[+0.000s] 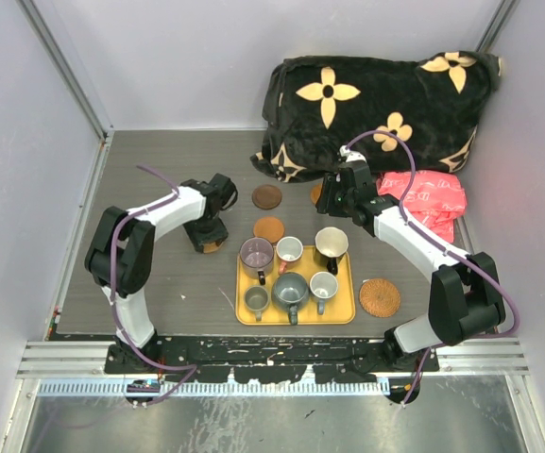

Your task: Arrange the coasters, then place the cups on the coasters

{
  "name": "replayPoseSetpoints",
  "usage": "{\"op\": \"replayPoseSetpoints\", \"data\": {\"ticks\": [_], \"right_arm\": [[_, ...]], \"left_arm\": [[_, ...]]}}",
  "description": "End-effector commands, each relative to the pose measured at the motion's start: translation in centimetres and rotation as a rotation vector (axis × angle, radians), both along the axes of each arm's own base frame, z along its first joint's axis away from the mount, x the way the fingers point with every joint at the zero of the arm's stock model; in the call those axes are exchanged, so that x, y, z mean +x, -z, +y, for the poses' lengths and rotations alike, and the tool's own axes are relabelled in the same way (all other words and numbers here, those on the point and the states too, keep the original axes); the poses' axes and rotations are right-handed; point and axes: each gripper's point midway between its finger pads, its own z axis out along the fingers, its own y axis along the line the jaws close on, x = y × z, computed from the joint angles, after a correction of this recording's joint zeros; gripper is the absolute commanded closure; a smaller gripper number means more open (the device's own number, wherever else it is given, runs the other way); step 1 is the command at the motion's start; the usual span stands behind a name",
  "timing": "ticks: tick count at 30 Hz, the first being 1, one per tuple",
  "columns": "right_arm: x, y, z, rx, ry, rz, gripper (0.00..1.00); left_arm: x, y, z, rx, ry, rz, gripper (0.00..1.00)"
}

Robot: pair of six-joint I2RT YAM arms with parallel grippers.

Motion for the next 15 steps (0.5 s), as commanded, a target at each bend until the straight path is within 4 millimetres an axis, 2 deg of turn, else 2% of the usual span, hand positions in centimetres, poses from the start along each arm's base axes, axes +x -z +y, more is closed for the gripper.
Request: {"op": "replayPoseSetpoints", "data": {"ticks": [1, 6, 15], "right_arm": [[0.7, -1.0, 0.3, 0.018, 0.000, -0.043, 0.51], [0.7, -1.2, 0.2, 0.016, 0.001, -0.048, 0.51], [0.7, -1.5, 0.1, -0.001, 0.002, -0.044, 0.51]], "left_arm": [[1.8, -3.6, 0.2, 0.024, 0.032, -0.102, 0.48], [2.9, -4.5, 0.4, 0.044, 0.084, -0.162, 0.46], [3.5, -2.1, 0.0, 0.038, 0.137, -0.179, 0.48]]}}
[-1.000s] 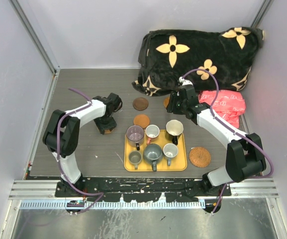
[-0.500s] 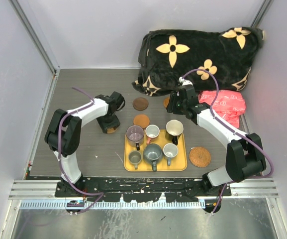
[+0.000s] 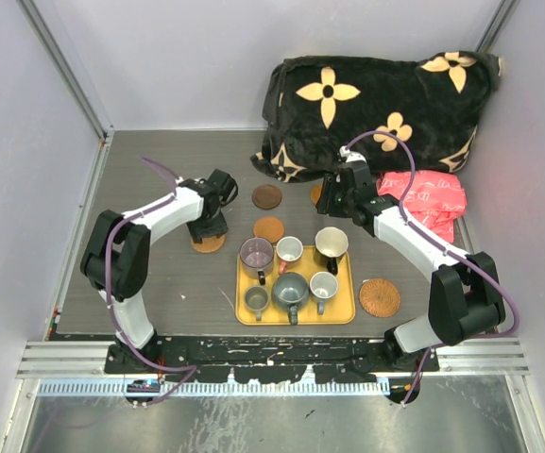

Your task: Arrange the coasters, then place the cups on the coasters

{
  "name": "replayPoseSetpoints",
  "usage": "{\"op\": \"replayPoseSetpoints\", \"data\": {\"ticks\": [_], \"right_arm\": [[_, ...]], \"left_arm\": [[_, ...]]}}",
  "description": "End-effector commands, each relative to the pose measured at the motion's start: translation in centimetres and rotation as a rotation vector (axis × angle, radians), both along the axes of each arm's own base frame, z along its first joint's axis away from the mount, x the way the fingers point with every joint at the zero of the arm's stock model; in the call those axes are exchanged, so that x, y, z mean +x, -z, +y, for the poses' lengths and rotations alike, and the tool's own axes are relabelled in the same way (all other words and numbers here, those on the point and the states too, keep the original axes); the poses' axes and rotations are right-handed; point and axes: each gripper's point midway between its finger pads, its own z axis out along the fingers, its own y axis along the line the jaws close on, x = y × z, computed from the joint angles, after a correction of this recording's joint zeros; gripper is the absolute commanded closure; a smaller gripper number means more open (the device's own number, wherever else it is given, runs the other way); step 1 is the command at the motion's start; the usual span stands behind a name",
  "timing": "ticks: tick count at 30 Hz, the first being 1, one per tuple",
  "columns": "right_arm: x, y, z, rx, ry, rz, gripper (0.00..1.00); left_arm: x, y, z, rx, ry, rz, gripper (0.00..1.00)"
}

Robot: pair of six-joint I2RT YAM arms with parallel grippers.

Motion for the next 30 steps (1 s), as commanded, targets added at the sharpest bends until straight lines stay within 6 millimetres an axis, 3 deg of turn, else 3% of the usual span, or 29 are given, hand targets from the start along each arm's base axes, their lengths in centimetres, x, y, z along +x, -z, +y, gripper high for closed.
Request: {"op": "replayPoseSetpoints", "data": {"ticks": [1, 17, 30], "right_arm": [[0.8, -1.7, 0.1, 0.000, 0.002, -0.050, 0.51], [1.1, -2.0, -0.1, -0.020, 0.008, -0.041, 0.51], [1.1, -1.6, -0.1, -0.024, 0.009, -0.032, 0.50]], "left_arm": [[1.1, -0.1, 0.0, 0.014, 0.034, -0.071, 0.48], [2.0, 2.6, -0.4, 0.038, 0.069, -0.040, 0.49], [3.7, 2.6, -0.6, 0.069, 0.080, -0.056, 0.48]]}}
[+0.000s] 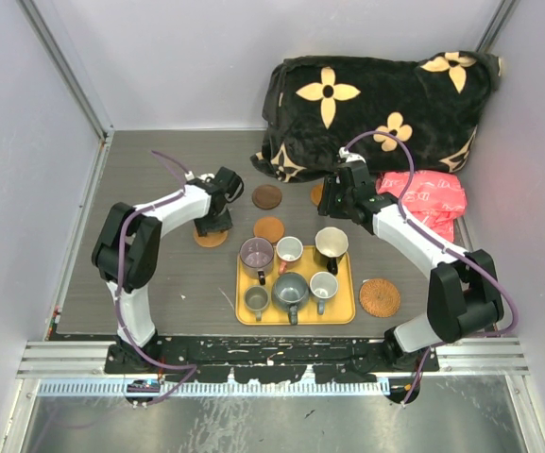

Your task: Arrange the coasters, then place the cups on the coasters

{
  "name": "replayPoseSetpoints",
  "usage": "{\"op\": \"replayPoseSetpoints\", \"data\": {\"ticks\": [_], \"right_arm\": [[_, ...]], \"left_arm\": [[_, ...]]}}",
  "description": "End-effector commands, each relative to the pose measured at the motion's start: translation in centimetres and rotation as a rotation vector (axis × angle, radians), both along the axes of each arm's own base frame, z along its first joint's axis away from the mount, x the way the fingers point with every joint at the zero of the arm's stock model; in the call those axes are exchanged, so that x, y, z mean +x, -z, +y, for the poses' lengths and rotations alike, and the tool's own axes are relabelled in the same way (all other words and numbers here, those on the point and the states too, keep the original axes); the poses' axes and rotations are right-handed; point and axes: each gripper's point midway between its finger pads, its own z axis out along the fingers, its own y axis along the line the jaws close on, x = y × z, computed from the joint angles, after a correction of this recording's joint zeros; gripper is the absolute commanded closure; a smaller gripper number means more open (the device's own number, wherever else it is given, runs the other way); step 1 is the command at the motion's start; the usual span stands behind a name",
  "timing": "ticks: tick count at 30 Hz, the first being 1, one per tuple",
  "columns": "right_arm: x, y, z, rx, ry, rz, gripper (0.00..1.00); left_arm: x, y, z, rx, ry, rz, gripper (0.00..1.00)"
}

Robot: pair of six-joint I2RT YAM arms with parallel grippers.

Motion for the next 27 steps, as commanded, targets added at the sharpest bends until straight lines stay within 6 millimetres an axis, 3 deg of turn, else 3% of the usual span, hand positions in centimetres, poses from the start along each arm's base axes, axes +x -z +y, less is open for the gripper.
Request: {"op": "replayPoseSetpoints", "data": {"ticks": [1, 12, 27], "right_arm": [[1.4, -2.3, 0.4, 0.009, -0.001, -0.069, 0.51], [1.5, -2.0, 0.3, 0.004, 0.002, -0.066, 0.51], [1.7, -2.4, 0.4, 0.011, 0.004, -0.074, 0.51]], "left_arm": [[1.1, 0.7, 0.0, 0.033, 0.004, -0.020, 0.48], [1.6, 0.3, 0.5, 0.043, -0.004, -0.036, 0.48], [2.7, -3.8, 0.4, 0.026, -0.003, -0.127, 0.43]]}}
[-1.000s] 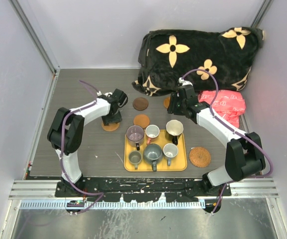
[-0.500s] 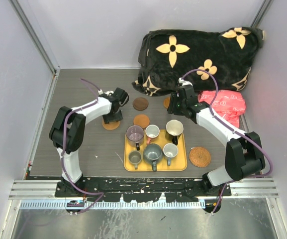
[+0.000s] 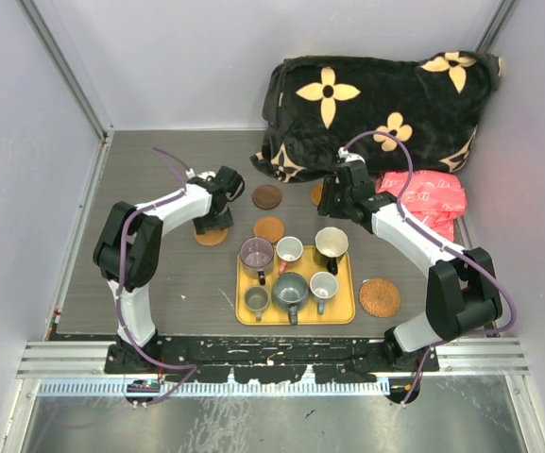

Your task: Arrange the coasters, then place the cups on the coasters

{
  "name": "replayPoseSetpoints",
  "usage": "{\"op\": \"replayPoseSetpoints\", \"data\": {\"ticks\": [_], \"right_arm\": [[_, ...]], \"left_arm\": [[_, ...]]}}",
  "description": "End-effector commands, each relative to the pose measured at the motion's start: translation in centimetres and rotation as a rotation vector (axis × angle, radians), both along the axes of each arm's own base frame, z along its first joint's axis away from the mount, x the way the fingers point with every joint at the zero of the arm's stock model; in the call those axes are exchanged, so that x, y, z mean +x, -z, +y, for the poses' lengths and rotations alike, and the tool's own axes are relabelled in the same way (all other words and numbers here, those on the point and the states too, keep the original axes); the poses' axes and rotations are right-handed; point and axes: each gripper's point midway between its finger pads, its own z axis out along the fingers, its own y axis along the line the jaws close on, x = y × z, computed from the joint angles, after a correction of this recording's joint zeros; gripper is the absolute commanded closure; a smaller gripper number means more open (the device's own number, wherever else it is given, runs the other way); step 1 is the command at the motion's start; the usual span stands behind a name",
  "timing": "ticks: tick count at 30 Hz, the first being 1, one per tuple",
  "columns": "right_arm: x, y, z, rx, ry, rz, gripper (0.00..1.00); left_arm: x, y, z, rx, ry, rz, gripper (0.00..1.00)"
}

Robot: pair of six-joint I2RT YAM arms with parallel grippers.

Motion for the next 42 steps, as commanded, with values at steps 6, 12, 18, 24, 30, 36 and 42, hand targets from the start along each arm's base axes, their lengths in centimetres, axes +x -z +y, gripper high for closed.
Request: {"op": "replayPoseSetpoints", "data": {"ticks": [6, 12, 18, 24, 30, 36, 42], "right_arm": [[1.3, -2.9, 0.1, 0.017, 0.018, -0.083, 0.50], [0.4, -2.8, -1.2, -0.005, 0.074, -0.069, 0.51], [-1.4, -2.2, -3.3, -0.033, 0.153, -0.042, 0.51], [-3.1, -1.7, -6.6, -0.038, 0.282, -0.017, 0.51], [-5.4, -1.1, -8.8, -0.038, 0.375, 0.010, 0.48], [-8.0, 0.8, -10.6, -0.018, 0.475, 0.078, 0.49], [-11.2, 2.0, -11.6, -0.007, 0.559, 0.141, 0.49]], "left_arm": [[2.1, -6.3, -0.7, -0.035, 0.022, -0.155, 0.43], [2.1, -9.5, -1.6, -0.073, 0.069, -0.213, 0.42], [1.3, -11.4, -1.8, -0.110, 0.101, -0.242, 0.41], [0.2, -12.4, -1.6, -0.111, 0.132, -0.264, 0.41], [-0.9, -13.0, -0.6, -0.101, 0.132, -0.301, 0.40], [-1.9, -13.6, 0.1, -0.113, 0.123, -0.338, 0.41], [-3.0, -13.4, -0.2, -0.147, 0.151, -0.321, 0.41]]}}
